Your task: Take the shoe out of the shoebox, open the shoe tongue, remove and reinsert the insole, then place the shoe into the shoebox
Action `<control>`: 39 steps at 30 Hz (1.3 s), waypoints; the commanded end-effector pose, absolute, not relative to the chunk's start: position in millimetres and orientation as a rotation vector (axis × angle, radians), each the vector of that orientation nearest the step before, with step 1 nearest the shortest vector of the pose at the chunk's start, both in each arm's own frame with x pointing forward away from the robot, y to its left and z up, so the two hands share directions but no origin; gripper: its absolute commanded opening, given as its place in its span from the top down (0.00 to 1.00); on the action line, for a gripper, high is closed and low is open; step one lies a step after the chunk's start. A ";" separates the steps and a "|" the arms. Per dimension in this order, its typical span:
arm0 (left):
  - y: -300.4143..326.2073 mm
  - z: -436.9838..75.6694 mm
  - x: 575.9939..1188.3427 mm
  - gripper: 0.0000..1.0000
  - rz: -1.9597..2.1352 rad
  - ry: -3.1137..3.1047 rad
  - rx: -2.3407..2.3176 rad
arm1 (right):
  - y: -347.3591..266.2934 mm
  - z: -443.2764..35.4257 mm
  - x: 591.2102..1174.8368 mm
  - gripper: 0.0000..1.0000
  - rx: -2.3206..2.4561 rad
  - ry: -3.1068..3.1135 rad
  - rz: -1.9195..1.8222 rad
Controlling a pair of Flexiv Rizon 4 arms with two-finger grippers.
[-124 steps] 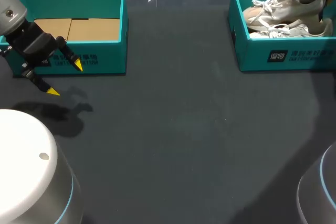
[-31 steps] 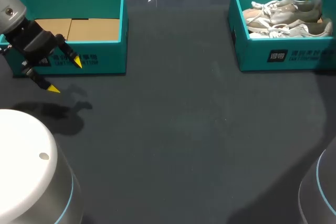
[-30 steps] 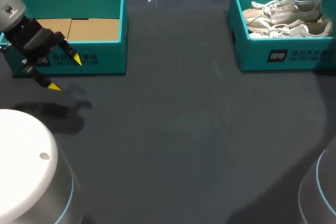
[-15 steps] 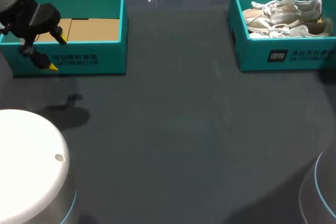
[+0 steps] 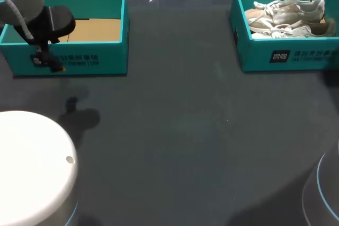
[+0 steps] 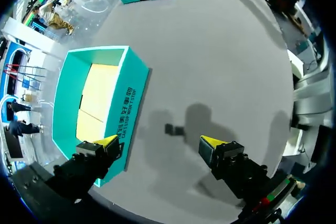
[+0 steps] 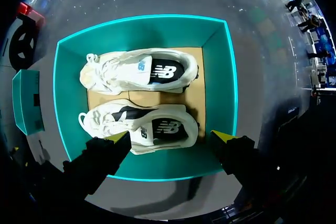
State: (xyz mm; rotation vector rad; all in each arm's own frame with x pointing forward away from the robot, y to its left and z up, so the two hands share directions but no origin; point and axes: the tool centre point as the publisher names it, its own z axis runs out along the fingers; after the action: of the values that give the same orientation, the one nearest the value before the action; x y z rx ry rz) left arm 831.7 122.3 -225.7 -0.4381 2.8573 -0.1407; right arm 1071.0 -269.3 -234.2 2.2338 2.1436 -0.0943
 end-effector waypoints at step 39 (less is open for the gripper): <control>229.7 -212.5 882.0 0.00 0.038 2.225 -2.159 | -251.2 -210.8 988.2 0.00 2.388 2.053 -0.092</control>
State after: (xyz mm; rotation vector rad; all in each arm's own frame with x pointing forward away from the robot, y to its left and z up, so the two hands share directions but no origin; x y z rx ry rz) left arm 896.2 222.7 -215.2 -2.1781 2.2696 0.1462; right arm 995.0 -252.1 -211.8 2.3884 2.0651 -0.1104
